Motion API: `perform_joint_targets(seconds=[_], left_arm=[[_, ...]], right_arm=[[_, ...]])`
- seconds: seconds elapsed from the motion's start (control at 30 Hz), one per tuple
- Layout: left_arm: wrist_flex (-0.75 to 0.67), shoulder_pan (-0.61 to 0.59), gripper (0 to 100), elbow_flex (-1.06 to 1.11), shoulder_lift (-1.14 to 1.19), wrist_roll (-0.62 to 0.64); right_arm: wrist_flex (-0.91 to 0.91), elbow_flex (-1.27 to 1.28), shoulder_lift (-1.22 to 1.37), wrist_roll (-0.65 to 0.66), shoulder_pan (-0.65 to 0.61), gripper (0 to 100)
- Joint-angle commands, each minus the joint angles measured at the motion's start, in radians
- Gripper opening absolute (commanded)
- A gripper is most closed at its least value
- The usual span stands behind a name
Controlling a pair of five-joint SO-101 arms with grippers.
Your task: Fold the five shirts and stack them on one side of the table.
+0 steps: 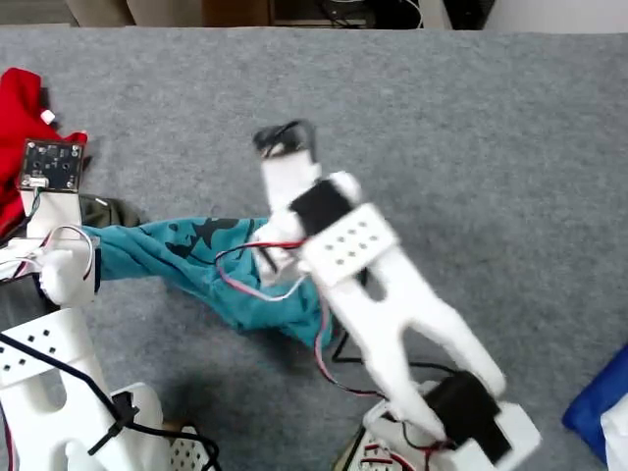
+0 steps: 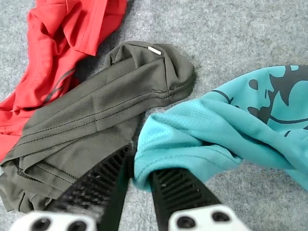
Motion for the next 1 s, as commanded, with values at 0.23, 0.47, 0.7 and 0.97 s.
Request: perform_joint_targets(seconds=[0.23, 0.47, 0.7, 0.97], left_arm=[[0.003, -0.006, 2, -0.048, -0.015, 0.002], [0.003, -0.006, 2, -0.044, -0.015, 0.003], [0.003, -0.008, 2, 0.020, -0.022, -0.003], [0.083, -0.008, 2, 0.040, -0.024, -0.117]], right_arm=[[-0.002, -0.234, -0.199, 0.006, 0.199, 0.5], [-0.002, -0.349, -0.243, 0.006, 0.289, 0.5], [-0.094, -0.354, -0.243, 0.000, 0.332, 0.5], [-0.252, -0.361, -0.245, -0.003, 0.483, 0.5]])
